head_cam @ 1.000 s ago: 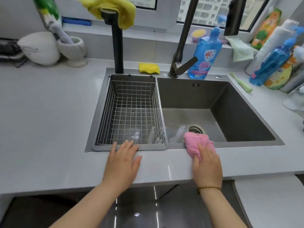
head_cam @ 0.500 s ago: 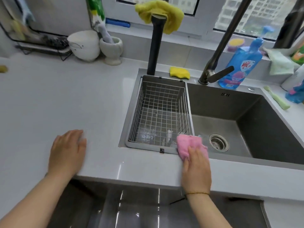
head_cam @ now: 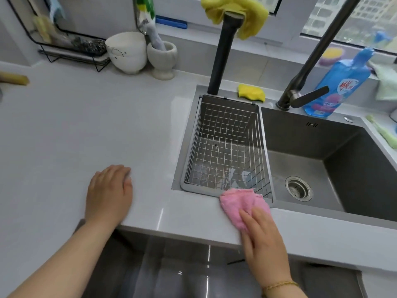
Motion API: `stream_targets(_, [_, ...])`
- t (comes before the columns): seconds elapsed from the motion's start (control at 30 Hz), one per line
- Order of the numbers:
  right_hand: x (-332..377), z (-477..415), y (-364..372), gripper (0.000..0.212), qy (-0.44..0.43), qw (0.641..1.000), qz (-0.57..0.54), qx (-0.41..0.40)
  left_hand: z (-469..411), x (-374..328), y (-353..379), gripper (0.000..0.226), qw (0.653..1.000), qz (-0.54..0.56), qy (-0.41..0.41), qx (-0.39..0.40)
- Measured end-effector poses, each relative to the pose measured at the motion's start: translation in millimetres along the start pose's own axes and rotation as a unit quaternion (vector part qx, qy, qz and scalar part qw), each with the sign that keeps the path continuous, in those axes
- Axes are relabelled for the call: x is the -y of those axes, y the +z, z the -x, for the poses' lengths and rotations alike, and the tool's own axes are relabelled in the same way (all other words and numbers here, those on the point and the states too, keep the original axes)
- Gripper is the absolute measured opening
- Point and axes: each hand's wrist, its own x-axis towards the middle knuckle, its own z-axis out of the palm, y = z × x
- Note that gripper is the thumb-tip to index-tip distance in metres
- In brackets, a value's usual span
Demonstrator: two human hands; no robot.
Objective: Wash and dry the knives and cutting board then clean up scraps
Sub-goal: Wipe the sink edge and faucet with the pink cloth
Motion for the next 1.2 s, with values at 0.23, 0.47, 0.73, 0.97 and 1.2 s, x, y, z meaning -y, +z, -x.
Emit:
stream_targets(0.23, [111.0, -56.5, 49.1, 0.038, -0.168, 0.973, -0.021, 0.156, -1.5, 2.0, -6.7, 0.036, 0.996, 0.075, -0.040, 0.034])
stream_targets(0.47, [134.7, -140.9, 72.0, 0.056, -0.048, 0.961, 0.097, 0.256, -35.0, 36.5, -41.9, 0.039, 0.990, 0.106, -0.087, -0.019])
stream_targets(0.73, [139.1, -163.6, 91.7, 0.050, -0.162, 0.967, 0.041, 0.193, -87.4, 69.6, -40.4, 0.038, 0.991, 0.014, -0.133, -0.031])
stream_targets(0.97, [133.6, -227.6, 111.8, 0.060, -0.008, 0.962, 0.040, 0.269, -100.8, 77.2, -29.0, 0.034, 0.987, -0.039, -0.154, -0.037])
stream_targets(1.2, [113.5, -271.7, 135.6, 0.052, -0.185, 0.942, -0.017, 0.281, -102.4, 76.3, -27.6, 0.035, 0.982, -0.038, -0.178, -0.045])
